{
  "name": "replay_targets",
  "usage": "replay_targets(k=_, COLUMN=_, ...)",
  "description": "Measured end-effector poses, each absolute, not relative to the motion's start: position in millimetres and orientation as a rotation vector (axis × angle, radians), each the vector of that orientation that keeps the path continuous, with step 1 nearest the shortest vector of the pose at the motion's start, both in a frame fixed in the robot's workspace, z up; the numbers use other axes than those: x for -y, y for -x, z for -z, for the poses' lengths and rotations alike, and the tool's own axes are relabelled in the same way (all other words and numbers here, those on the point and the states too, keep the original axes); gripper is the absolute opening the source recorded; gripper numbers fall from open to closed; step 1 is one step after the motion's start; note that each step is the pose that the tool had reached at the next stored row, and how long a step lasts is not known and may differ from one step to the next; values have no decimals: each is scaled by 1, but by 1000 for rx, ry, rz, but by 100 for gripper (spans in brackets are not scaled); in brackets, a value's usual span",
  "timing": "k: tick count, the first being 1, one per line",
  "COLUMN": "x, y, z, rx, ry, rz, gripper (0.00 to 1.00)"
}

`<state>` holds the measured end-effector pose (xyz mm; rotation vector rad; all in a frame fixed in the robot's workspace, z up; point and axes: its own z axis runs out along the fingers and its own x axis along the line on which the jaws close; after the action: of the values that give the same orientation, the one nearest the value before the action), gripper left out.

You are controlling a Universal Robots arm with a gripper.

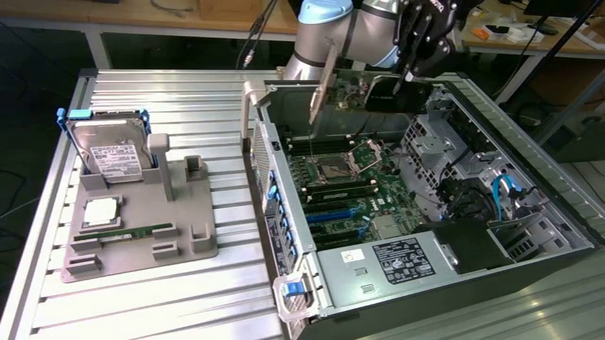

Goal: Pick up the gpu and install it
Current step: 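Insert the gpu into the slot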

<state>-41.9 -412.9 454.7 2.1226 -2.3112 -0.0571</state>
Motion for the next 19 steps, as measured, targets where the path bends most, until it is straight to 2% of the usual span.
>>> replay_targets(k=3, x=413, y=41, z=-455, rx=2177, ry=-2260, rz=53, gripper=27)
replay_targets(k=7, x=413, y=41, z=-455, rx=2190, ry=-2274, rz=22, gripper=27)
replay_targets(k=19, x=413, y=39, z=-455, rx=2189, ry=-2273, rz=24, gripper=27)
